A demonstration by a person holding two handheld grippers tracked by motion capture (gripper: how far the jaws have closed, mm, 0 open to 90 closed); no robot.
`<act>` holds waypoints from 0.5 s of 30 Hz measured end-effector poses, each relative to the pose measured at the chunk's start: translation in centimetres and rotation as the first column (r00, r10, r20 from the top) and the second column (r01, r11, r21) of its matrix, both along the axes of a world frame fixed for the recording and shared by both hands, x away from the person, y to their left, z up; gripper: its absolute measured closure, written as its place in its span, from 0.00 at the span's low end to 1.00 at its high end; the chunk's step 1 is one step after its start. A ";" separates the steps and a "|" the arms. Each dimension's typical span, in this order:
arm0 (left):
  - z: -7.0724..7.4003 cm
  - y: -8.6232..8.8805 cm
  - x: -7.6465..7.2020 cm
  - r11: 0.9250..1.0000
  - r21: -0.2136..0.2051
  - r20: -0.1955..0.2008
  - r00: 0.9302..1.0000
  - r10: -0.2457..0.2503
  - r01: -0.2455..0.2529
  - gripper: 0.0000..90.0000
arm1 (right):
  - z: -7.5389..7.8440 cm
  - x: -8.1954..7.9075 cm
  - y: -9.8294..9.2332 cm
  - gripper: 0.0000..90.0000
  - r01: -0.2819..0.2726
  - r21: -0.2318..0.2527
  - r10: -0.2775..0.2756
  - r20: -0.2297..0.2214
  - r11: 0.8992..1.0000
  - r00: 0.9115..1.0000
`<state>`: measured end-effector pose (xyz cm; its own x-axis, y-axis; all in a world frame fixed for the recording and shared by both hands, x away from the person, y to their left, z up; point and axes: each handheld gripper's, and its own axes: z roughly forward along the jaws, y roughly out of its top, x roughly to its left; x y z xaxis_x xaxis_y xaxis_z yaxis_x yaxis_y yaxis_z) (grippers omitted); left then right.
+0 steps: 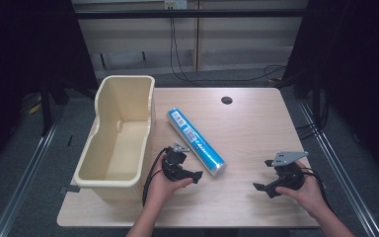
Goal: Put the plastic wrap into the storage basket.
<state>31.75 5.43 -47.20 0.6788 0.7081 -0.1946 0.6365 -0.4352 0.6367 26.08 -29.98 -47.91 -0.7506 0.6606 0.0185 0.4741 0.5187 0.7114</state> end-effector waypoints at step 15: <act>2.8 -1.6 2.8 0.996 -0.003 -0.069 0.994 0.089 -0.090 0.05 | 0.1 0.0 -0.3 0.04 0.017 0.007 -0.017 -0.001 1.000 1.000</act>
